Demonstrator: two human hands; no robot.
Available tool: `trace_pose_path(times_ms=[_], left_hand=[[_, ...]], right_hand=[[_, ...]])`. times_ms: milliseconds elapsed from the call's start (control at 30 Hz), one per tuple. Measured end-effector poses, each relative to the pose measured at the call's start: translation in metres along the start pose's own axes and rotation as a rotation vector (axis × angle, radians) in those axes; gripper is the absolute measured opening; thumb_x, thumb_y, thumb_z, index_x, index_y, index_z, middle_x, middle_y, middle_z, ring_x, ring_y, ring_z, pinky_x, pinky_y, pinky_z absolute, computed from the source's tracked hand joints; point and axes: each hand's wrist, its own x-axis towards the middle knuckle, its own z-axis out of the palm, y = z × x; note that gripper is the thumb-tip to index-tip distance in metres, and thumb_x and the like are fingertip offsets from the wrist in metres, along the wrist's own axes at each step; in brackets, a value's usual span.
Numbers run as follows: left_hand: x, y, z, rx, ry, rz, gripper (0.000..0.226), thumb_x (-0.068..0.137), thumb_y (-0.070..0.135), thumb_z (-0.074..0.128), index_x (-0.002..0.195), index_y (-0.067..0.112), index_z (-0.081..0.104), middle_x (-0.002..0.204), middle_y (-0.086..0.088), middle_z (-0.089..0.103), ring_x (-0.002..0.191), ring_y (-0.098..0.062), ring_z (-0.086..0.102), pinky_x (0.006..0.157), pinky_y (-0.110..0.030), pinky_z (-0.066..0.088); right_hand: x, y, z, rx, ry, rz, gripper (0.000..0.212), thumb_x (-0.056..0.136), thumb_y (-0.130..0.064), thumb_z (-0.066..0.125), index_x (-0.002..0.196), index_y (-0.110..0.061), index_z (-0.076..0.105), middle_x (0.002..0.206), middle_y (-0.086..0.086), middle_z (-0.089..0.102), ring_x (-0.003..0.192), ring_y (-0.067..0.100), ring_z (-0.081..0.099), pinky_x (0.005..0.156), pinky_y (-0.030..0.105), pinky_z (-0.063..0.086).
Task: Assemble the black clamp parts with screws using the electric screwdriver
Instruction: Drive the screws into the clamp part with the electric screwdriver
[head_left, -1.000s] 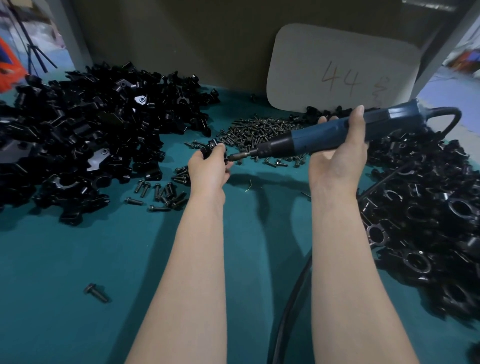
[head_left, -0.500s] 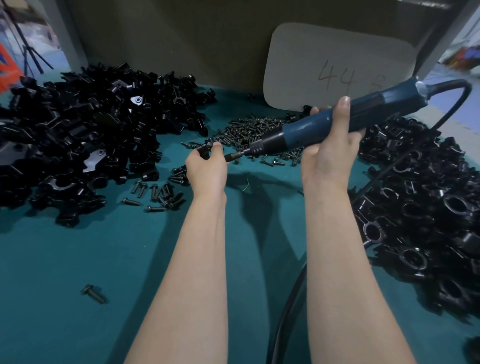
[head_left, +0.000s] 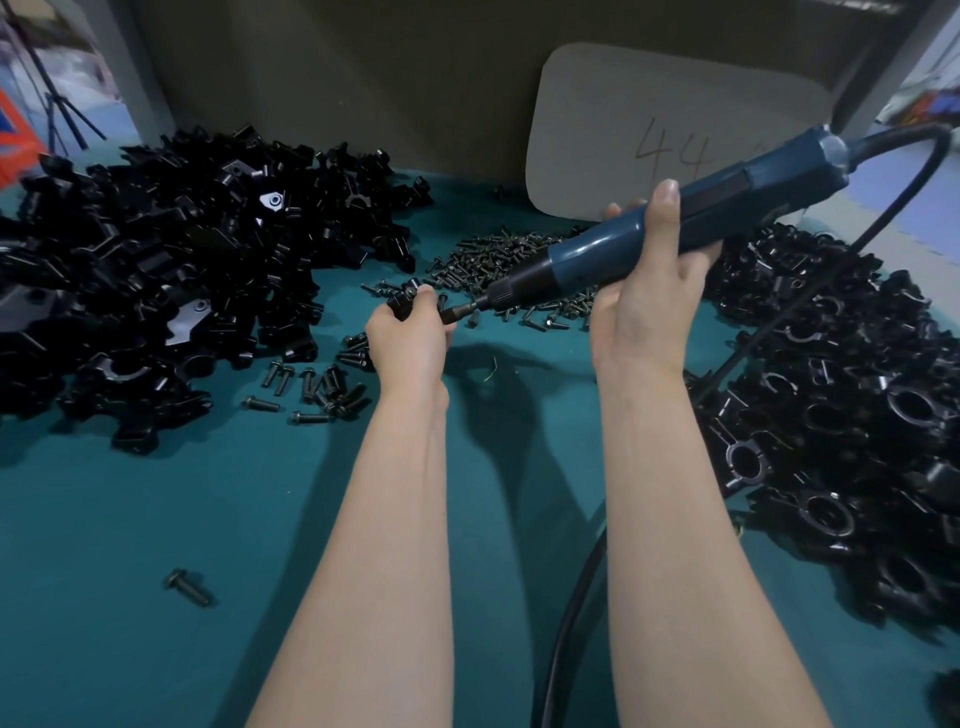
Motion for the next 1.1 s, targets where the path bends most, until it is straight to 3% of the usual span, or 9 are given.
trace_pose_path(times_ms=[133, 667, 867, 967, 1100], left_hand=[[0.0008, -0.0003, -0.0003, -0.028, 0.011, -0.004, 0.019, 0.097, 0.018, 0.054, 0.081, 0.013, 0.046, 0.084, -0.006, 0.057, 0.08, -0.022, 0.062, 0.076, -0.027, 0.056], [0.0018, 0.0009, 0.0002, -0.086, 0.008, -0.01, 0.019, 0.098, 0.018, 0.054, 0.082, 0.013, 0.045, 0.087, -0.008, 0.057, 0.081, -0.022, 0.061, 0.079, -0.028, 0.056], [0.0017, -0.0007, 0.0004, -0.053, 0.013, -0.011, 0.018, 0.098, 0.021, 0.053, 0.084, 0.013, 0.047, 0.092, -0.009, 0.058, 0.079, -0.021, 0.063, 0.078, -0.027, 0.057], [0.0024, -0.0012, 0.0003, 0.001, 0.017, 0.02, 0.014, 0.099, 0.022, 0.052, 0.092, 0.01, 0.049, 0.088, -0.005, 0.058, 0.077, -0.02, 0.063, 0.089, -0.035, 0.055], [0.0065, -0.004, -0.0045, 0.153, -0.028, 0.041, 0.01, 0.098, 0.023, 0.051, 0.096, 0.014, 0.048, 0.086, -0.003, 0.062, 0.067, -0.018, 0.065, 0.087, -0.039, 0.057]], right_hand=[[-0.0011, 0.0023, 0.0023, -0.037, -0.019, -0.027, 0.058, 0.099, -0.014, 0.049, 0.147, -0.011, 0.016, 0.111, -0.001, 0.05, 0.072, -0.004, 0.064, 0.083, 0.021, 0.051], [-0.0031, 0.0048, 0.0059, -0.006, 0.005, 0.008, 0.059, 0.098, -0.014, 0.051, 0.146, -0.014, 0.017, 0.127, 0.008, 0.046, 0.081, 0.004, 0.063, 0.089, 0.023, 0.051], [-0.005, 0.0048, 0.0076, -0.014, -0.024, -0.001, 0.058, 0.098, -0.014, 0.051, 0.145, -0.017, 0.018, 0.125, 0.005, 0.045, 0.074, -0.004, 0.064, 0.088, 0.022, 0.05], [-0.0046, 0.0049, 0.0065, -0.015, -0.052, 0.006, 0.057, 0.098, -0.015, 0.051, 0.145, -0.017, 0.019, 0.123, 0.005, 0.046, 0.077, -0.001, 0.065, 0.089, 0.023, 0.05], [-0.0018, 0.0034, 0.0013, 0.038, -0.095, 0.07, 0.053, 0.098, -0.016, 0.05, 0.144, -0.015, 0.023, 0.105, 0.002, 0.053, 0.082, 0.008, 0.062, 0.087, 0.025, 0.051]])
